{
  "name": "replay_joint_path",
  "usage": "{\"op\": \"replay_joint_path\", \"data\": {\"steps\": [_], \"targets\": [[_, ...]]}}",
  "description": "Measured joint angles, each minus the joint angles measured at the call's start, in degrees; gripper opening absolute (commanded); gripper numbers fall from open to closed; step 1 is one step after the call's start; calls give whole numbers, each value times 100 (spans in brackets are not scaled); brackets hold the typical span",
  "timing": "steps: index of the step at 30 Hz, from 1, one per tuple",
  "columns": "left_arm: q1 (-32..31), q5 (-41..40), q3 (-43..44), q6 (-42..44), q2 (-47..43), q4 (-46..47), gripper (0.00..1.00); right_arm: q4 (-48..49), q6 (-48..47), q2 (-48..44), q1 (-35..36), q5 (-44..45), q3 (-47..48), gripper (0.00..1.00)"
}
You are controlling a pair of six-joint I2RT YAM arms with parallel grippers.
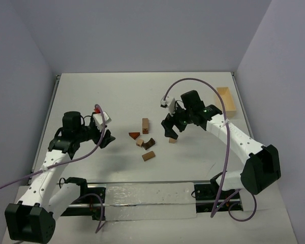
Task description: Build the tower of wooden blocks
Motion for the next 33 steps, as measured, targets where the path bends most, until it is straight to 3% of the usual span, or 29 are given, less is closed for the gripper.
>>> {"op": "replay_joint_path", "data": {"steps": [9, 19, 25, 33], "targets": [[-1163, -225, 234, 1429, 696, -726, 59, 637, 701, -51, -370, -431, -257, 98], [-1807, -356, 932, 2638, 1805, -1162, 54, 948, 1025, -381, -646, -430, -638, 98], [-2792, -610, 1252, 2329, 2195, -1176, 54, 957, 1042, -411, -840, -426, -724, 97], [-4547, -1351, 1437, 871, 2696, -1184, 54, 964, 1112, -411, -1002, -435, -735, 97]]}}
